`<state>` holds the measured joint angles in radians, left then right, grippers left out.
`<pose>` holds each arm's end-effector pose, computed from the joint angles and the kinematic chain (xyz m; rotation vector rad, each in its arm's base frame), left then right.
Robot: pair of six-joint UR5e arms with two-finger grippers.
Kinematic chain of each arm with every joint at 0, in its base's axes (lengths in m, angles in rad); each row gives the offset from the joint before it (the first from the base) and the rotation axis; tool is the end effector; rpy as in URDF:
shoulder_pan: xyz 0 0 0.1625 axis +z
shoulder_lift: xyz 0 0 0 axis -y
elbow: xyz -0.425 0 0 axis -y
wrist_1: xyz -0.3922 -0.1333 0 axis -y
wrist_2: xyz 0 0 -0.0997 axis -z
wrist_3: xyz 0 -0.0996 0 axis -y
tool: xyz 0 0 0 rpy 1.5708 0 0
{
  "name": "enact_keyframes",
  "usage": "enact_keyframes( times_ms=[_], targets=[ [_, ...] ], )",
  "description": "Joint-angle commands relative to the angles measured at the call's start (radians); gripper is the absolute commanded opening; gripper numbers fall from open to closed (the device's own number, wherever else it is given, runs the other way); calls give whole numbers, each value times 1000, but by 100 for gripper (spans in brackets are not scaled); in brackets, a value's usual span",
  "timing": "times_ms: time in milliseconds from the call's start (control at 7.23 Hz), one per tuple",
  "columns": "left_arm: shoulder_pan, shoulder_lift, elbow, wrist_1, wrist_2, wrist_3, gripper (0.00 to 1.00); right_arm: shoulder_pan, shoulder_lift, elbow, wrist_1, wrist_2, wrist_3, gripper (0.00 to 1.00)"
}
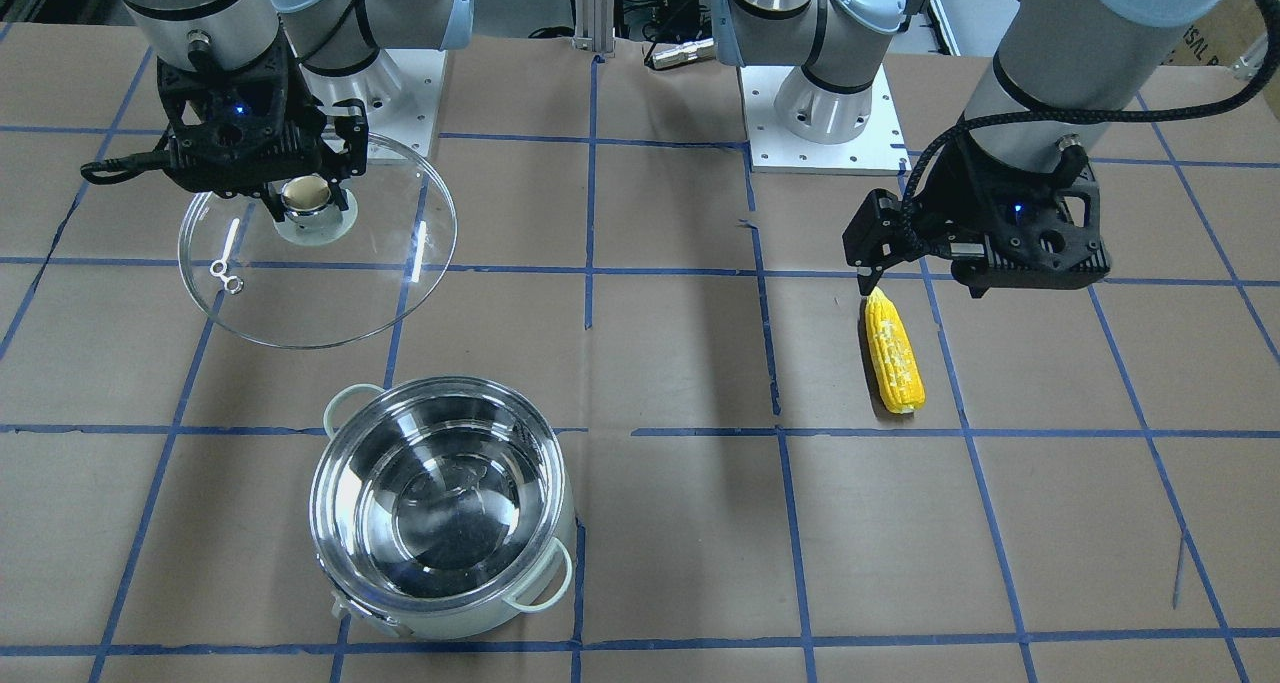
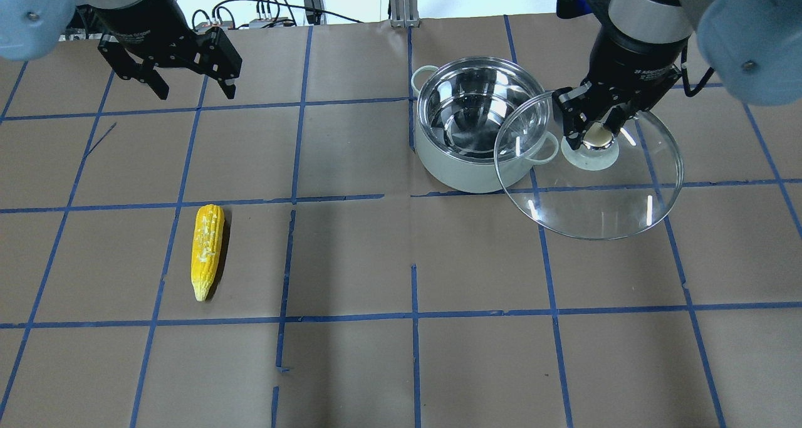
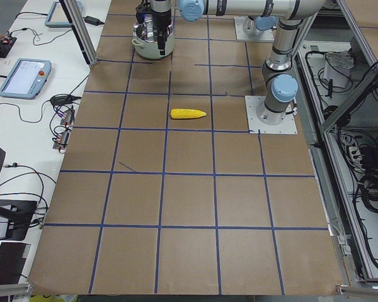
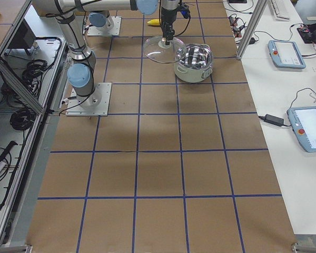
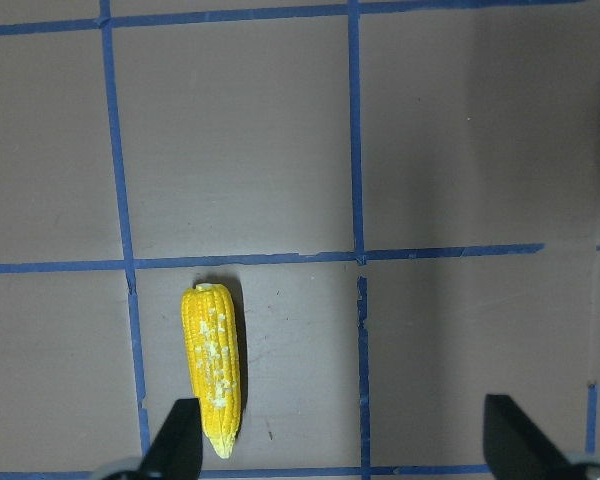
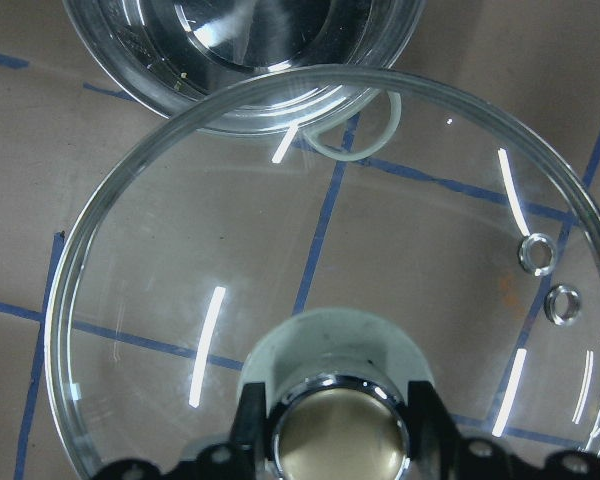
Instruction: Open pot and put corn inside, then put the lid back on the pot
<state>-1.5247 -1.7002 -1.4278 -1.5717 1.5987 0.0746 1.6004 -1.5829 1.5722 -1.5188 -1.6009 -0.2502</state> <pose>-0.1051 -0.5534 0.4910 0.0441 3.1126 -0.0171 0.1445 -0.4785 0.4881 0.4354 -3.0849 -0.0691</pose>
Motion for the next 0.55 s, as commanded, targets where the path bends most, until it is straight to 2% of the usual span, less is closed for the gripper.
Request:
enact_keyframes(
  times_ms=[0,415],
  targets=[
    [0,7,-11,2,-2,1,100,1,0,0,-3,-1,-1,26],
    [1,-1,-8,2,4,1,100,3,0,0,-1,1,0,27]
  ],
)
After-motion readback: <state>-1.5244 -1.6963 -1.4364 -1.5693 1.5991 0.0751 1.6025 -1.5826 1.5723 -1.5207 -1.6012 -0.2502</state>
